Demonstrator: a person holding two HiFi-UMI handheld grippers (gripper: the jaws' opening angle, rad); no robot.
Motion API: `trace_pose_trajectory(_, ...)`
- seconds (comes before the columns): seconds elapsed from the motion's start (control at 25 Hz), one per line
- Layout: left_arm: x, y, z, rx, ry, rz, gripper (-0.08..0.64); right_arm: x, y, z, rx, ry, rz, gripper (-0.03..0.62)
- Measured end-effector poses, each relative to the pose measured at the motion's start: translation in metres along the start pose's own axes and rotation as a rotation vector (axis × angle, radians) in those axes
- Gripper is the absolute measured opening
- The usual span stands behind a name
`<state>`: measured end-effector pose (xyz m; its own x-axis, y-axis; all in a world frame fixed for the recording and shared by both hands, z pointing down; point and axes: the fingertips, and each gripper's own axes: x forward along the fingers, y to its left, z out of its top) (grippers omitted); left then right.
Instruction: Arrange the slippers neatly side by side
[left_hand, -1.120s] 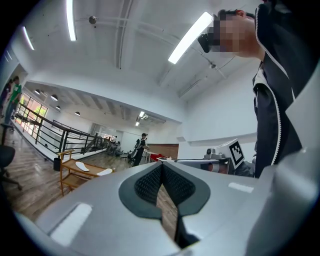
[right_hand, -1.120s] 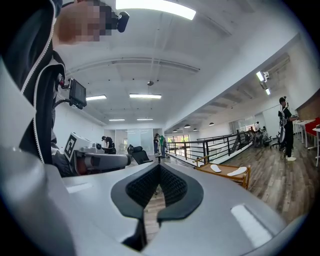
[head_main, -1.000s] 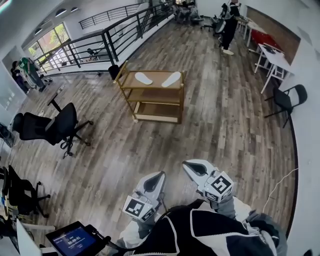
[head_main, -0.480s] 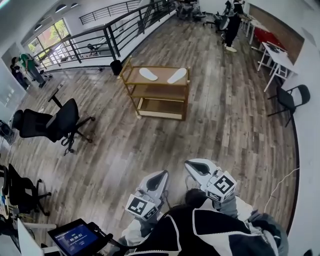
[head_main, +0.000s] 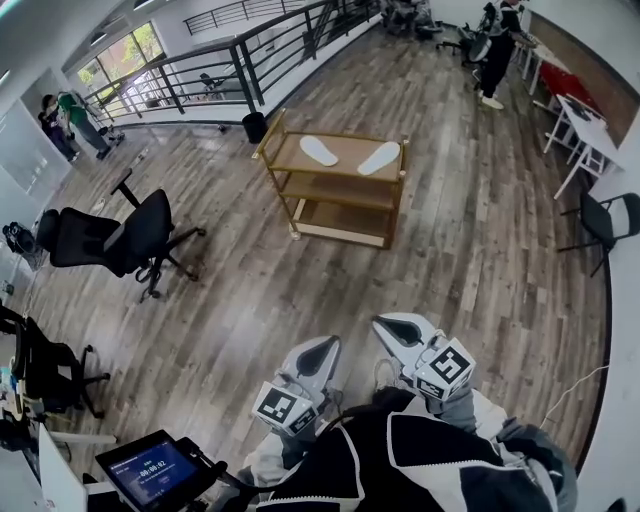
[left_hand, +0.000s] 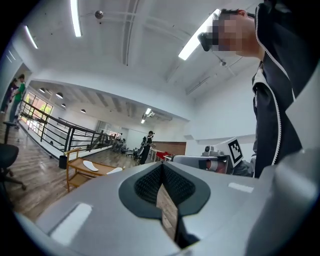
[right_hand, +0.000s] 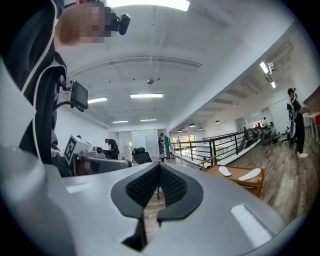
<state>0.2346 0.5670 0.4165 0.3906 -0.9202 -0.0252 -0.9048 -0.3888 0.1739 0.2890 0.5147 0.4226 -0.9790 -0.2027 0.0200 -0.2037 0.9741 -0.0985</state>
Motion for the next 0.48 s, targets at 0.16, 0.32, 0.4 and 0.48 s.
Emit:
trace_pose_trajectory(0.16,0.040,0.018,0.013,0.013,-0.008,0.014,0.018,0.017,-0.037,0.013,-0.010,-0.006,0.037,0.005)
trace_pose_trajectory(0.32,0.084,0.033,0.019,0.021,-0.013,0.016,0.018,0.024,-0.080,0.022,-0.019,-0.011,0.048,0.005)
trace_pose_trajectory(0.4,0.105,0.040,0.021,0.026,-0.016,0.016,0.018,0.025,-0.101,0.025,-0.021,-0.012,0.049,0.005)
trace_pose_trajectory(0.48,0.125,0.045,0.024,0.030,-0.022,0.012,0.018,0.025,-0.122,0.027,-0.019,-0.012,0.047,0.005)
